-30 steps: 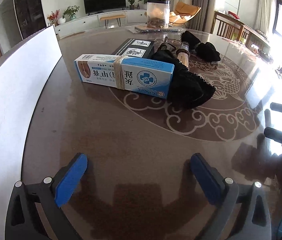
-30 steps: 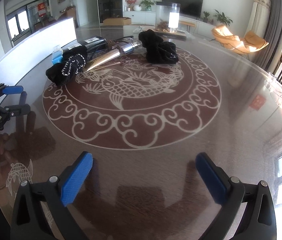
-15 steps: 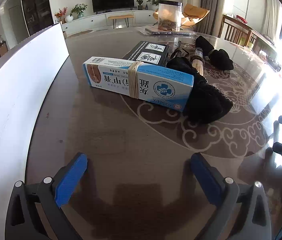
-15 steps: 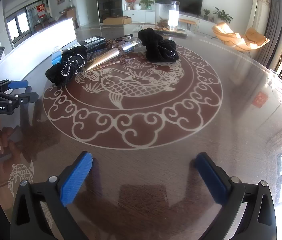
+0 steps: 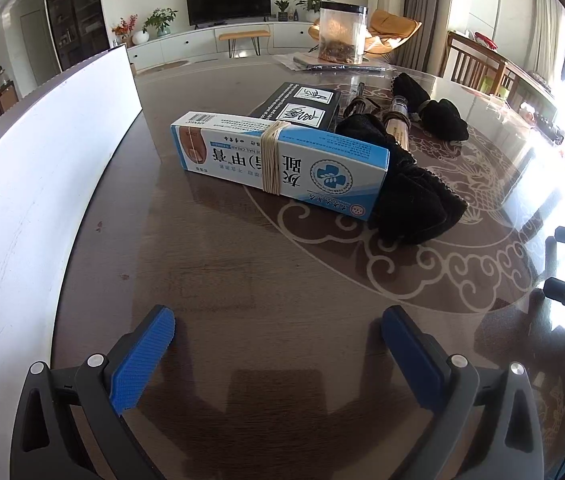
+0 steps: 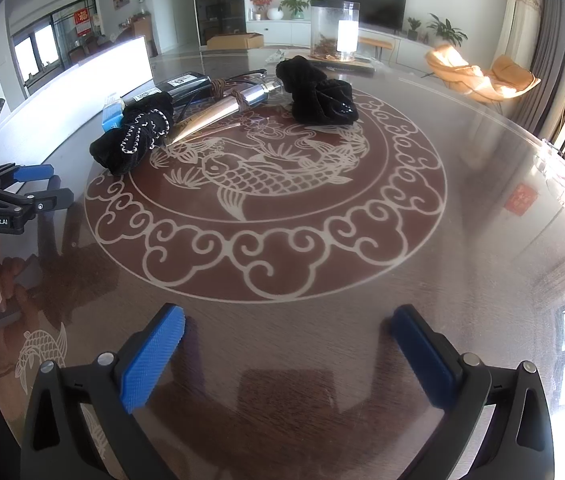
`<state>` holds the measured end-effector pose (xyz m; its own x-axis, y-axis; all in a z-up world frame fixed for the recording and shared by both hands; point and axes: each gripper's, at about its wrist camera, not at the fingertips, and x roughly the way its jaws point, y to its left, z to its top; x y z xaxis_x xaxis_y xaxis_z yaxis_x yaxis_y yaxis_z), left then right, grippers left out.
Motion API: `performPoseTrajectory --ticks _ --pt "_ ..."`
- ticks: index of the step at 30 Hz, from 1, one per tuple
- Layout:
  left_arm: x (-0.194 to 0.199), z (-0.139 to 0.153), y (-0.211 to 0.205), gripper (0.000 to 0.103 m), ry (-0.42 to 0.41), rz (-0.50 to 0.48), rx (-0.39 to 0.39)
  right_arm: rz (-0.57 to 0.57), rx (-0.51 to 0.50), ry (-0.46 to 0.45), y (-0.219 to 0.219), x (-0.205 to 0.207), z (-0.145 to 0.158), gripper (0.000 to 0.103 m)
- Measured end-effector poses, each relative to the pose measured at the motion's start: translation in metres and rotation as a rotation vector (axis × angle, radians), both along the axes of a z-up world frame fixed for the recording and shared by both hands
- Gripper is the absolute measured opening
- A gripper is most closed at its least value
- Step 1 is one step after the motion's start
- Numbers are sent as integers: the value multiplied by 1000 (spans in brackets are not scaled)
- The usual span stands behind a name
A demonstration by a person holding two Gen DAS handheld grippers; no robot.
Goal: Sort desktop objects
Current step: 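Grasp the blue-and-white ointment box with the left gripper while the right grasps the black velvet pouch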
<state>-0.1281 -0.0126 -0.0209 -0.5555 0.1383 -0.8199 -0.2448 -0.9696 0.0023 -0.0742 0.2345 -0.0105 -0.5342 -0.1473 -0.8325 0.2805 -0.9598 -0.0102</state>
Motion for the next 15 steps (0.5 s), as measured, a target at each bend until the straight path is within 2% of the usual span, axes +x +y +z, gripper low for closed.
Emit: performPoseTrajectory --ticks 3,8,11,13,14,15 --pt "0 0 0 103 0 0 0 3 52 -73 -3 -51 4 103" --pt "0 0 0 103 0 -1 1 -63 44 5 -14 -133 32 103" --pt "-1 0 0 103 0 -1 0 -141 37 -6 -19 -174 30 103" --pt "-1 0 0 103 0 -2 0 -176 67 -8 -24 -192 24 103" --pt "-1 0 0 103 0 -2 0 -177 72 -8 -27 -197 20 101" --pt "-1 0 0 103 0 -2 0 -167 62 -13 -29 -201 18 90"
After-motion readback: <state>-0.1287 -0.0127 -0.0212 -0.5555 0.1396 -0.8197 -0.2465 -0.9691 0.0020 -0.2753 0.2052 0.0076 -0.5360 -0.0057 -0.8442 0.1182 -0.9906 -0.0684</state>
